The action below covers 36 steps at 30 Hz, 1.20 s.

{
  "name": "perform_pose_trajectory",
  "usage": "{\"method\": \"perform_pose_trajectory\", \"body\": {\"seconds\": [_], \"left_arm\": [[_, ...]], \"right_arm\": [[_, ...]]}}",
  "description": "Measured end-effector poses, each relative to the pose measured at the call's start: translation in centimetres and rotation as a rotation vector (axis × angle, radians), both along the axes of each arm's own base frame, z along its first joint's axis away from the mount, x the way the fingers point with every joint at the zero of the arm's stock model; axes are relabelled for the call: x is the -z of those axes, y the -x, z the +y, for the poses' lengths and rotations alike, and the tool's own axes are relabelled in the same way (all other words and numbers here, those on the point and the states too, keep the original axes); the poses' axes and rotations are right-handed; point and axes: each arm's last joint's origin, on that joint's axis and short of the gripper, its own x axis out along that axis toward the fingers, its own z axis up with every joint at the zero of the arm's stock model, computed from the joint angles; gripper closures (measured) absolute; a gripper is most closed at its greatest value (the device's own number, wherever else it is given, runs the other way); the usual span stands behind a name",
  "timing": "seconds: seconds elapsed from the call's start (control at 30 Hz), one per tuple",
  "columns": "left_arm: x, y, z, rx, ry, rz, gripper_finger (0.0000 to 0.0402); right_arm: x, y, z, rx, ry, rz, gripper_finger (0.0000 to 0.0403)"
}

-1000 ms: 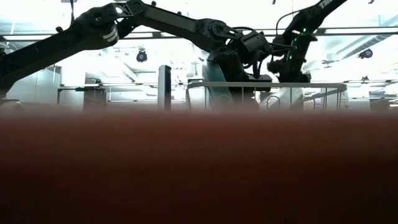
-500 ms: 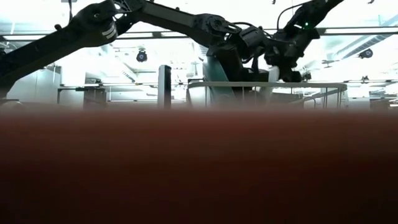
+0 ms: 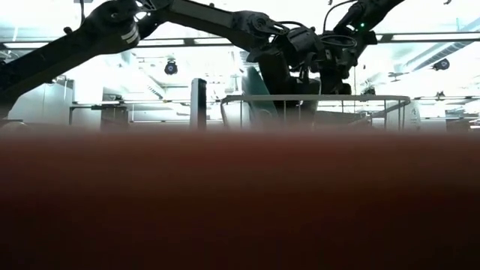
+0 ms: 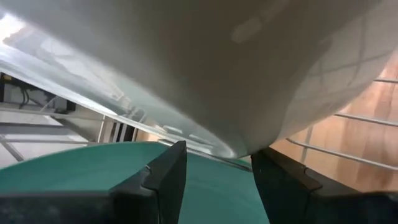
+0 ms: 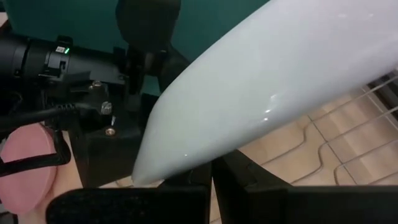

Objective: Sort dishes
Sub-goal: Put the white plate in the dish rack

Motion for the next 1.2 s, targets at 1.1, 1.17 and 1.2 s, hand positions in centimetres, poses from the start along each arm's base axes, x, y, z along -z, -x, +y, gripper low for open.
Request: {"method": "perform_pose_trajectory", "body": {"seconds": [1.1,1.17,1.2], "left_arm": [[-0.6,0.2,-3.2,-0.029,-0.012,0.030,0.0084],[-0.5,0.4,-3.5,-0.007,-0.011,0.060,0.0082],[-0.6,0.4,-3.6,0.004,-0.012,0.072,0.0082]], "right_arm": [[1.0,-0.2,0.1,-0.027,0.019,-0.016,0.0403],[1.1,-0.2,0.1,-0.027,0.021,-0.019,0.0403],[1.2,-0.3,0.1,-0.027,0.022,-0.019,0.0403]]}}
